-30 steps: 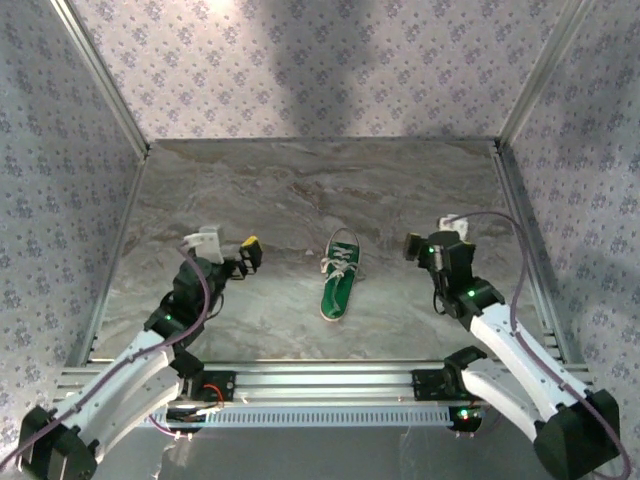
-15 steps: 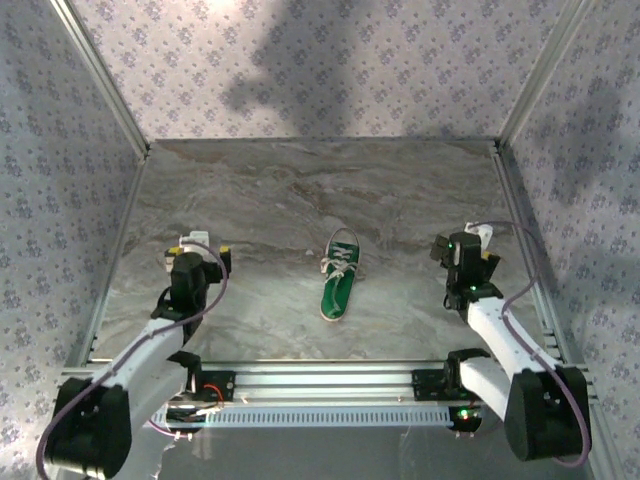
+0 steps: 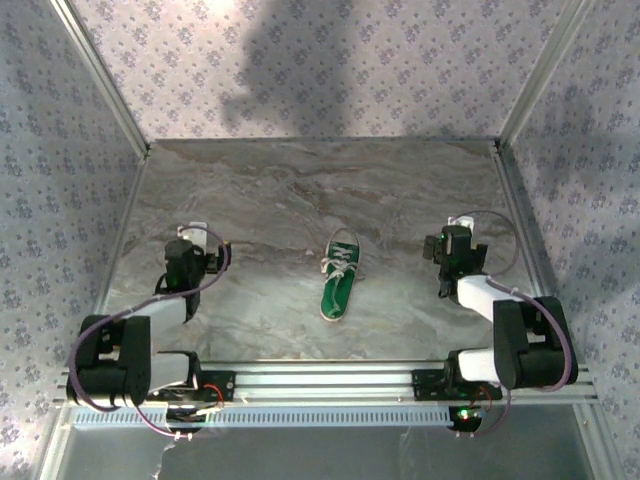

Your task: Tie the shoes

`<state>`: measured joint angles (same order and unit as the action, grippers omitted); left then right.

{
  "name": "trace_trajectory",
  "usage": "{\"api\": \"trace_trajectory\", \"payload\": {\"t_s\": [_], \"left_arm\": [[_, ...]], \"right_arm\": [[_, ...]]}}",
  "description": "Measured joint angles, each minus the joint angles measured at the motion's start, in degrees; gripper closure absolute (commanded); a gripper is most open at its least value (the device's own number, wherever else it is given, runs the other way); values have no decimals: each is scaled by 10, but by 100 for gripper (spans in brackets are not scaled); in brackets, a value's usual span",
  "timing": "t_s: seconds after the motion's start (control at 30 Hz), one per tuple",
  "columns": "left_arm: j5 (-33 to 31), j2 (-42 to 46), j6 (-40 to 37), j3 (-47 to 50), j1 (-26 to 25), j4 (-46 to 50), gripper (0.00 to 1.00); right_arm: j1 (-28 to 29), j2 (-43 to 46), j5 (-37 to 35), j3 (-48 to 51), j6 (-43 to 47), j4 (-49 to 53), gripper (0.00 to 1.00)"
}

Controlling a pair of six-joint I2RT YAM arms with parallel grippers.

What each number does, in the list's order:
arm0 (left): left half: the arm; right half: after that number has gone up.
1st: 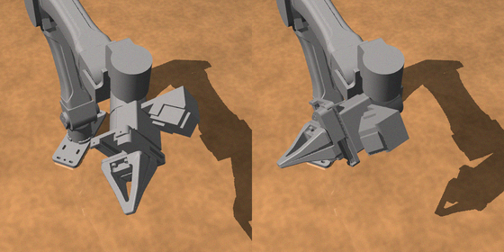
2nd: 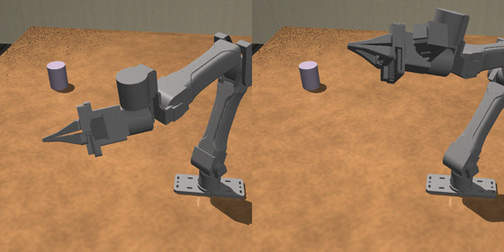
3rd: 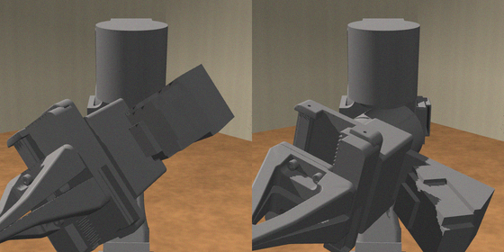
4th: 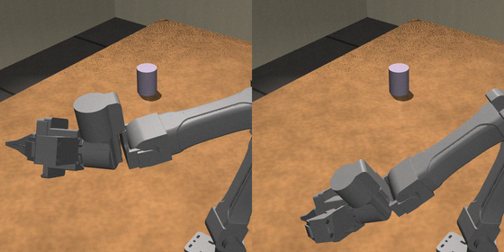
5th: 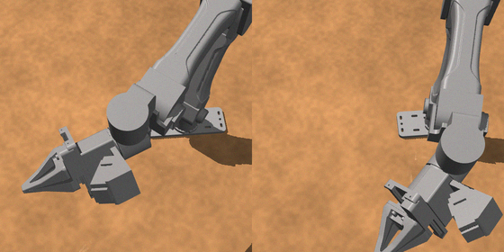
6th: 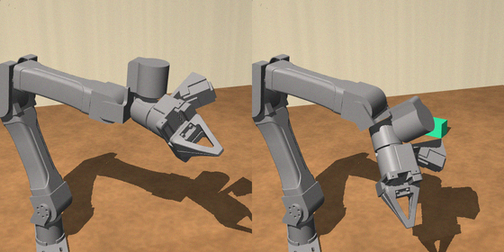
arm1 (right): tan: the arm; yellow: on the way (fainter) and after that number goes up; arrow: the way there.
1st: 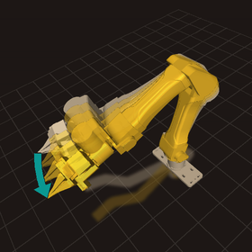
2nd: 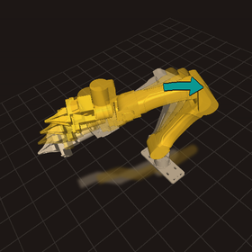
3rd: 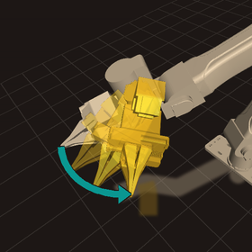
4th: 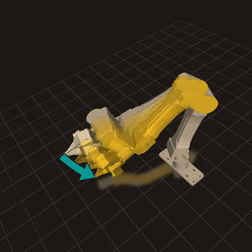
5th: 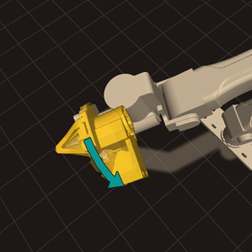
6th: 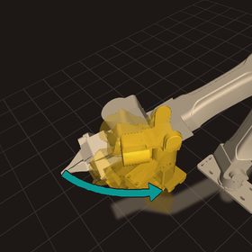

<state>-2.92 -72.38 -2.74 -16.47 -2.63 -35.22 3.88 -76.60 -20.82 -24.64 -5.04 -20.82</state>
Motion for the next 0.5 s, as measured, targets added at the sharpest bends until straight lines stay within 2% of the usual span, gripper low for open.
{"api": "trace_trajectory", "payload": {"t_s": [0.3, 0.5], "left_arm": [[88, -144, 0, -22, 39, -122, 0], [100, -149, 6, -31, 45, -128, 0]], "right_arm": [[-30, -11, 123, 38, 60, -173, 0], [-21, -35, 136, 101, 79, -283, 0]]}}
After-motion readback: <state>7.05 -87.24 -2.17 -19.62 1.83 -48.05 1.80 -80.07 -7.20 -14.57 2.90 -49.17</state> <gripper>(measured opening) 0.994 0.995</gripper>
